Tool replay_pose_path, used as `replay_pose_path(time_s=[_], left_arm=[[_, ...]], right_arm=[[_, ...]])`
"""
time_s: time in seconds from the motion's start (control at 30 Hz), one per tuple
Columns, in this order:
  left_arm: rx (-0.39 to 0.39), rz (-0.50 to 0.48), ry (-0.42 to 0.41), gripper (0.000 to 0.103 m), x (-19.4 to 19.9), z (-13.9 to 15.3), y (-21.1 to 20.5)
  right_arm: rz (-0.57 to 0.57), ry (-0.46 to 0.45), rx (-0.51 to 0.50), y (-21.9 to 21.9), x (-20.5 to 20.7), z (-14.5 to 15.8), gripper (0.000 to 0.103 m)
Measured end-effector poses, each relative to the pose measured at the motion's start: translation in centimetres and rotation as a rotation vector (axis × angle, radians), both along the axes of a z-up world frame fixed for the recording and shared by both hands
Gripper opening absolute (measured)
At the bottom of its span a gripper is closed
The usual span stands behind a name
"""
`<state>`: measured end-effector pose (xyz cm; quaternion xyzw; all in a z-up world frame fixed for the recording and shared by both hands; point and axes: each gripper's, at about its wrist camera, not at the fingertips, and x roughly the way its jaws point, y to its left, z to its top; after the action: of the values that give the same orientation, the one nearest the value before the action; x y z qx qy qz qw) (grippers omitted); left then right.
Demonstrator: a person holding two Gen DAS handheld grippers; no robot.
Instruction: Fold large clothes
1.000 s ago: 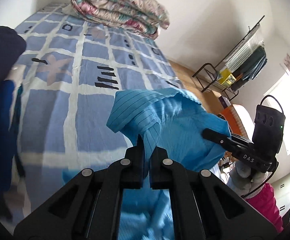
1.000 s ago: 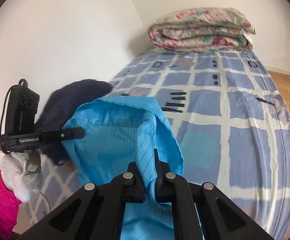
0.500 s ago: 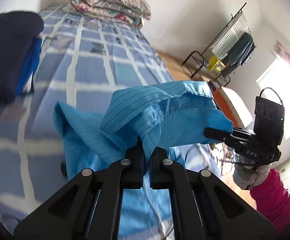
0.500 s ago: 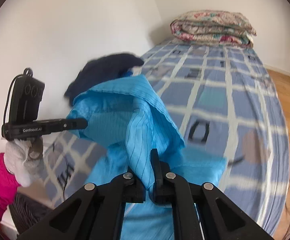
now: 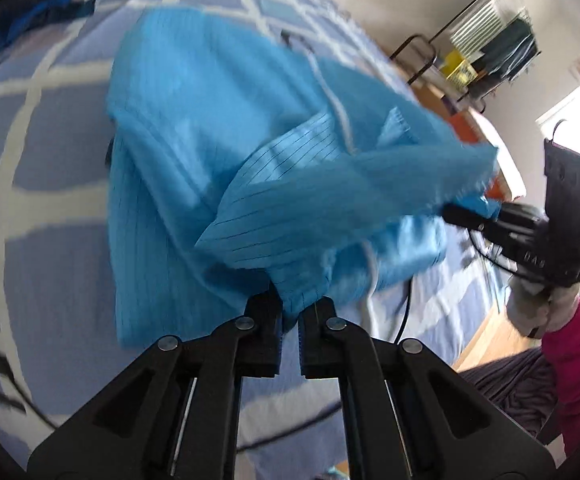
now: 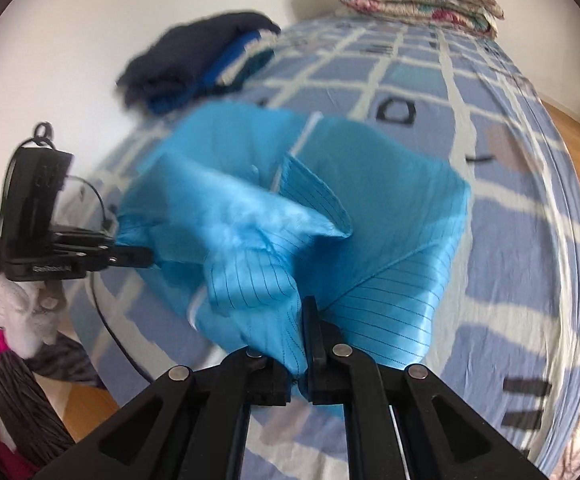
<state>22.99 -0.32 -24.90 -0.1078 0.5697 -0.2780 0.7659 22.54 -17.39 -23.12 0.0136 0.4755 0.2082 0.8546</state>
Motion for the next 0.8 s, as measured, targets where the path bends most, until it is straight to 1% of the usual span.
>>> replay_pose_path(time_s=[0.03,0.07,0.1,0.13,0.2,0.23,0.27,0.3,0.33,0.4,0.5,0.63,0.67,0.73,0.77,0.8], left_arm=[[-0.005,-0.004,0.004,0.003,-0.3,0.3,0.2],[-0.011,-0.011,-0.003,0.004,-1.0,1.0,0.5],[-0.013,-0.017,-0.015,0.004,-1.6,1.7,0.8],[-0.019,-0.020,-0.030,0.004,-2.3,2.8,1.3],[-0.063,-0.014,-0.055,0.004,-3.7,5.2,2.7],[-0.086,-0.008,-0.077,0.004,-4.6,6.7,3.5],[-0.101,-0.005,-0.102,0.004,-5.3,8.2,4.2],[-0.111,-0.001,-0.135,0.005,-6.2,9.8,4.9],[-0.115,0.006,-0.171,0.006,-7.1,11.5,5.6],[-0.133,0.025,-0.230,0.011,-8.9,15.1,7.2],[-0.163,0.061,-0.294,0.016,-10.6,19.6,9.3],[-0.207,0.090,-0.342,0.016,-12.0,24.9,11.5],[-0.218,0.092,-0.348,0.018,-12.2,26.1,11.9],[-0.245,0.099,-0.360,0.028,-12.6,28.6,12.6],[-0.265,0.097,-0.363,0.039,-12.7,29.8,12.7],[-0.288,0.094,-0.364,0.045,-12.6,30.7,12.7]], right_arm=[[-0.008,0.003,-0.004,-0.1,-0.6,0.2,0.008],[-0.008,-0.005,0.004,-0.3,-1.2,0.7,0.014],[-0.014,-0.024,0.013,-0.6,-2.2,1.8,0.023],[-0.021,-0.043,0.020,-0.8,-3.0,2.5,0.025],[-0.036,-0.089,0.062,-1.7,-5.5,4.9,0.026],[-0.045,-0.115,0.088,-2.4,-7.0,6.2,0.028],[-0.055,-0.148,0.121,-3.1,-8.8,7.9,0.031],[-0.058,-0.175,0.139,-3.5,-10.1,9.1,0.032],[-0.063,-0.219,0.154,-4.1,-12.1,10.7,0.034],[-0.079,-0.283,0.174,-5.0,-15.3,13.5,0.042],[-0.100,-0.365,0.199,-5.7,-19.6,17.4,0.044],[-0.112,-0.464,0.184,-5.9,-24.0,22.3,0.044],[-0.113,-0.480,0.183,-5.9,-24.9,23.3,0.044],[-0.121,-0.500,0.184,-5.9,-25.9,24.9,0.044],[-0.127,-0.508,0.195,-6.0,-26.3,25.5,0.046],[-0.129,-0.511,0.212,-6.2,-26.5,25.8,0.051]])
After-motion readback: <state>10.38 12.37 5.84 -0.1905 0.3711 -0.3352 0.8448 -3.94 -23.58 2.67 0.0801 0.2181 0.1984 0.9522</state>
